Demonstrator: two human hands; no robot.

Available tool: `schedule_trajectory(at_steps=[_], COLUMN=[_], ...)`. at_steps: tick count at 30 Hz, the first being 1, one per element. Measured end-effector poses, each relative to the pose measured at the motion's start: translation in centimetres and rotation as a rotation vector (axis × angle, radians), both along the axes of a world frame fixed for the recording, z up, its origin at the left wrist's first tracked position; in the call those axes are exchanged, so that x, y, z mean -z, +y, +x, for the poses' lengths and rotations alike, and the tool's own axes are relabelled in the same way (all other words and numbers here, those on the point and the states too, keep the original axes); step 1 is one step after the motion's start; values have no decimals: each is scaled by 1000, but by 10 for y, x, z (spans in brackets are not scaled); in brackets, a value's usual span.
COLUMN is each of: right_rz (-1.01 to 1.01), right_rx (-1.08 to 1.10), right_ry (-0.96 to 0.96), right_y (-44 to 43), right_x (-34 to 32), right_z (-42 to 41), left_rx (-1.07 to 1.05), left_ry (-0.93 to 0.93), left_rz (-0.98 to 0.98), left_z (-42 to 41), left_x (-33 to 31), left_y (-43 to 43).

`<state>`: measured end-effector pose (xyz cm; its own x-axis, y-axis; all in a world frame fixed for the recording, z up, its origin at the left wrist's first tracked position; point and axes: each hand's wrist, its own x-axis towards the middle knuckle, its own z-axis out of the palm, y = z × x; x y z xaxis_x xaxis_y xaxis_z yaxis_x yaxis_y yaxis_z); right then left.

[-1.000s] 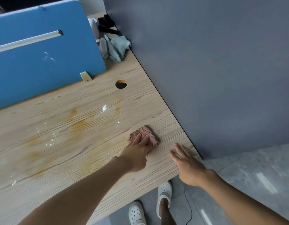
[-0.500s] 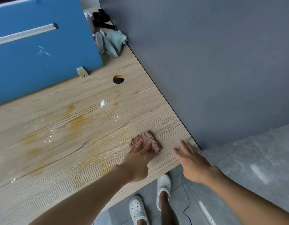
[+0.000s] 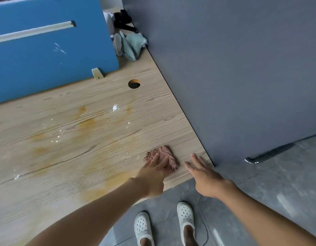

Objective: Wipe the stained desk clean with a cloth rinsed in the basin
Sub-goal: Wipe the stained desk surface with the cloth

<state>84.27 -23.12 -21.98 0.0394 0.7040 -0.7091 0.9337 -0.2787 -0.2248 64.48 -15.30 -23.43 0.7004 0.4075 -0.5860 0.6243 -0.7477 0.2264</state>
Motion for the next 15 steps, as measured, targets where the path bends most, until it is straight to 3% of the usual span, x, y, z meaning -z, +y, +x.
schedule_trajectory(at_steps=[15], right_rz=[1], right_rx=[-251], right_ry=[33], right_y=[2], right_x=[-2], right_z=[33], left_rx=[-180], left_ry=[-4], left_rz=[8], left_z=[25], left_x=[-5], left_y=[-37])
